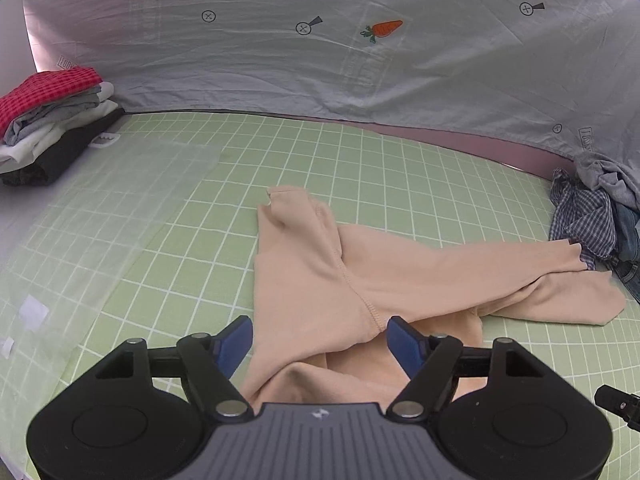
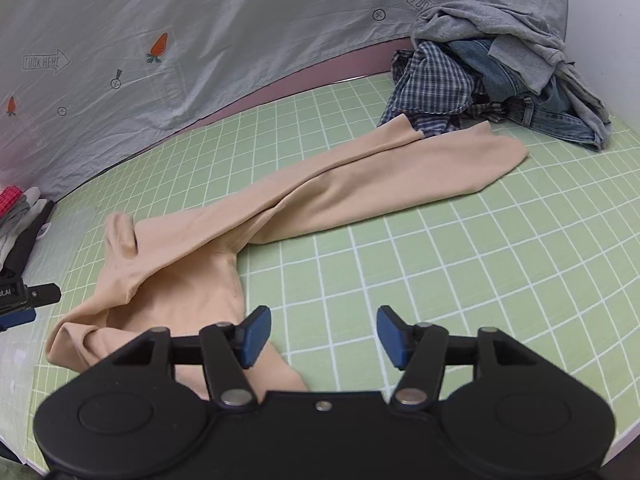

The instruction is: Fold clothes

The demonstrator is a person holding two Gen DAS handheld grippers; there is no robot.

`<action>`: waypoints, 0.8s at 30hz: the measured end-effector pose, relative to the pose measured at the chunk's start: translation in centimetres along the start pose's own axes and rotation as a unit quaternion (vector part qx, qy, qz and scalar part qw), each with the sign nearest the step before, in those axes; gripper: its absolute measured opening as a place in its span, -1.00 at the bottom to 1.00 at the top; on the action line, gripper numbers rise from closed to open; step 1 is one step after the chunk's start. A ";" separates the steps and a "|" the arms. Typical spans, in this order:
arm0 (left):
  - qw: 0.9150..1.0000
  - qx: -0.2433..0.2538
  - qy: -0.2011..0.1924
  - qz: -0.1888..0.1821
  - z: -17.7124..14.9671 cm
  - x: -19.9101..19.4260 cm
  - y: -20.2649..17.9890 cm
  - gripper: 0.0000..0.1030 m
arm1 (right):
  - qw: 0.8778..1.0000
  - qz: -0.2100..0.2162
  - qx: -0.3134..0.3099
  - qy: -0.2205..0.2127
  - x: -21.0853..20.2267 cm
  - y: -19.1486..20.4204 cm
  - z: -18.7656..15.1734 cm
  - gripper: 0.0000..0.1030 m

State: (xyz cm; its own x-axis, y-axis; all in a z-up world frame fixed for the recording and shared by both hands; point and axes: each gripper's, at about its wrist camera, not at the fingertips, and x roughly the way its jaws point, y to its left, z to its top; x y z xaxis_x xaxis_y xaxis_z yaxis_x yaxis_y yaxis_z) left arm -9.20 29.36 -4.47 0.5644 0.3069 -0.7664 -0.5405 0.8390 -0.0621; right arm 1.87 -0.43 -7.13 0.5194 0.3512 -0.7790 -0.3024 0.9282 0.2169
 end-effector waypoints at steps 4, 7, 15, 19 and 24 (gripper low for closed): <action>1.000 0.023 0.012 0.007 0.2 1.0 -2.3 0.59 | 1.000 -0.010 -0.016 -0.002 1.2 -1.1 1.1 0.88; 0.998 0.054 0.023 0.011 0.4 2.2 -4.0 0.60 | 1.000 -0.006 -0.011 -0.001 2.1 -2.3 2.1 1.00; 0.990 0.123 0.066 0.019 1.3 7.9 -7.2 0.61 | 0.999 -0.031 0.029 0.008 5.9 -5.4 4.4 1.00; 0.983 0.157 0.087 0.029 2.0 11.0 -8.0 0.61 | 0.997 -0.046 0.054 0.019 8.3 -6.6 5.9 1.00; 0.983 0.167 0.072 0.035 2.5 12.8 -8.3 0.51 | 0.994 -0.072 0.070 0.043 11.4 -7.3 7.2 1.00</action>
State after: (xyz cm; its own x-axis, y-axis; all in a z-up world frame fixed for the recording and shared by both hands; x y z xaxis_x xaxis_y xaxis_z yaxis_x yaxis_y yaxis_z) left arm 4.06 27.44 -12.12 0.4262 0.3234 -0.8448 -0.3260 0.9261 0.1900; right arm 15.77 -2.32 -13.37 0.4779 0.2077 -0.8535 -0.1135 0.9781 0.1744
